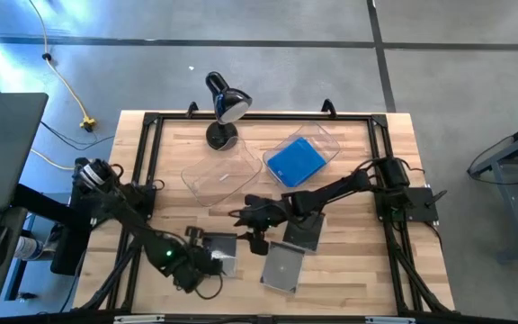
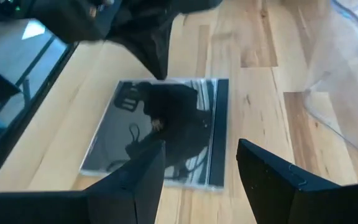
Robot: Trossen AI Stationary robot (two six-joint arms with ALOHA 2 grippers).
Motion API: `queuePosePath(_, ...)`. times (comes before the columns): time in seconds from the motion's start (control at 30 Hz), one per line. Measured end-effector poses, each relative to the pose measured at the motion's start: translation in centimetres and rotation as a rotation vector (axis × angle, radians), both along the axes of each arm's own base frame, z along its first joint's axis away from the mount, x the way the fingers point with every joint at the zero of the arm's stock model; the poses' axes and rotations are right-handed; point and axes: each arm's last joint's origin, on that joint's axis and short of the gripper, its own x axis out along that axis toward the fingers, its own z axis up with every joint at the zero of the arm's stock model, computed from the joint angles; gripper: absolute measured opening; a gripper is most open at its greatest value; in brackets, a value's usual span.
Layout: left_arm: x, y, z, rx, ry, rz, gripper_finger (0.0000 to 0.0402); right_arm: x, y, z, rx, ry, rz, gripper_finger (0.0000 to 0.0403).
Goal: Pick & place jewel cases by type
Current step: Put the bottom left black CD case into the left transparent bin
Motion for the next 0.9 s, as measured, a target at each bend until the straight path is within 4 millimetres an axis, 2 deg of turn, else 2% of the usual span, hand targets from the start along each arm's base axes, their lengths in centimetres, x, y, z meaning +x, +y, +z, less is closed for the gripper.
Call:
queuePosePath(0.2, 1.0, 0.9, 0.2, 0.012, 0.012, -0.057, 0.0001, 0.1, -1.2, -0.2, 0.015, 0.027, -0.036, 0.0186)
queuePosePath(0.37, 2.3, -0.3, 2.3, 0.018, -0.074, -0.142, 0.0001, 0.2, -2.4, -1.6, 0.089, 0.116, -0.098, 0.0186)
queuePosePath(0.57, 3.1, -2.1, 4.9, -0.068, -0.150, -0.168, 0.0001, 0.4, -3.2, -2.9, 0.175, 0.168, -0.115, 0.0186)
queuePosePath(0.7, 3.0, -3.1, 4.5, -0.184, -0.172, -0.126, 0.0001, 0.5, -3.2, -2.9, 0.172, 0.162, -0.119, 0.0186)
queuePosePath(0.9, 2.2, -5.0, 1.2, -0.206, -0.123, -0.107, 0.0000, 0.5, -3.1, -2.9, 0.189, 0.160, -0.122, 0.0186)
